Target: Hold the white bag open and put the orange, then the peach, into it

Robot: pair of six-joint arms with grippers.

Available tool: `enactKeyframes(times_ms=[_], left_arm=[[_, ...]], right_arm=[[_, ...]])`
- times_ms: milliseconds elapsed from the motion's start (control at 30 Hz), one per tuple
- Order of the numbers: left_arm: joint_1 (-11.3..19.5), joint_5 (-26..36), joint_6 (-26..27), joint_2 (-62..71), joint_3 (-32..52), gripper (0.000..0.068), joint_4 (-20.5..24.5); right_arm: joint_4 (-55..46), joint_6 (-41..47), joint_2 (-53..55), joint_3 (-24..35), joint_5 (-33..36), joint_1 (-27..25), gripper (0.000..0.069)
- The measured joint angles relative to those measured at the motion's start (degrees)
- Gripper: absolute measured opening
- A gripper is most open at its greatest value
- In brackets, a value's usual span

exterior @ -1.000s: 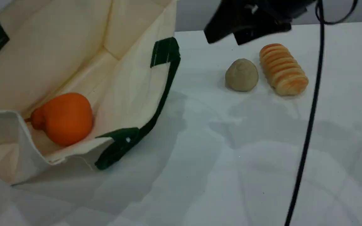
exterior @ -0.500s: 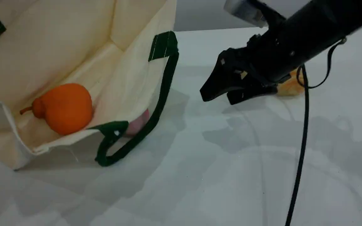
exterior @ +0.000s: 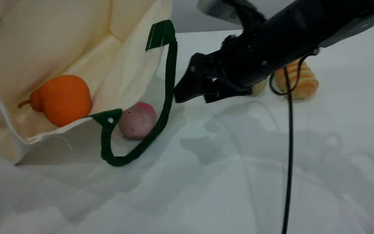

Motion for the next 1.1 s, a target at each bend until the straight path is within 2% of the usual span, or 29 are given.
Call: enactKeyframes(times_ms=[200, 367, 633, 800, 967, 1100], left_arm=[[0.00, 1.39, -3.50, -1.71, -0.05, 0.0072, 4.54], [0.00, 2.08, -3.51, -2.71, -0.05, 0.0072, 4.31], [0.00, 5.77, -3.02, -4.28, -0.05, 0.0072, 4.04], [0.00, 2.52, -3.08, -5.13, -0.05, 0.0072, 2.20], [0.00, 1.10, -3.65, -5.08, -0.05, 0.0072, 3.11], [3.01, -2.40, -5.24, -5.08, -0.05, 0.0072, 2.12]], right_arm=[[1.82, 0.00, 0.86, -0.07, 0.51, -0.07, 0.0541], [1.74, 0.00, 0.86, -0.07, 0.53, -0.11, 0.0541], [1.61, 0.00, 0.86, -0.07, -3.29, -0.19, 0.0541], [1.55, 0.05, 0.86, -0.07, -1.53, -0.19, 0.0541], [1.55, 0.05, 0.86, 0.00, -1.06, -0.19, 0.0541], [0.78, 0.05, 0.86, 0.00, -0.35, -0.19, 0.0541]])
